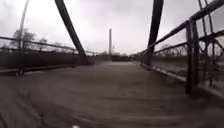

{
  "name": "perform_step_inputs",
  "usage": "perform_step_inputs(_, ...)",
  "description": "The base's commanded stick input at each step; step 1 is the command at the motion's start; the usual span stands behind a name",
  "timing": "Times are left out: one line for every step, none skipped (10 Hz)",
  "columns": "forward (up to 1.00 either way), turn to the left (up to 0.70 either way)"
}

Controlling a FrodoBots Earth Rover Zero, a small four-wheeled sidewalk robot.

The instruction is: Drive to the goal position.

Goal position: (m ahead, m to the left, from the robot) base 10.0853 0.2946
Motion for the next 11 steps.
perform_step_inputs(1.00,-0.37)
perform_step_inputs(1.00,-0.32)
perform_step_inputs(1.00,-0.04)
perform_step_inputs(1.00,0.00)
perform_step_inputs(1.00,0.00)
perform_step_inputs(1.00,0.00)
perform_step_inputs(1.00,0.00)
perform_step_inputs(1.00,0.00)
perform_step_inputs(1.00,0.00)
perform_step_inputs(1.00,0.00)
perform_step_inputs(1.00,0.00)
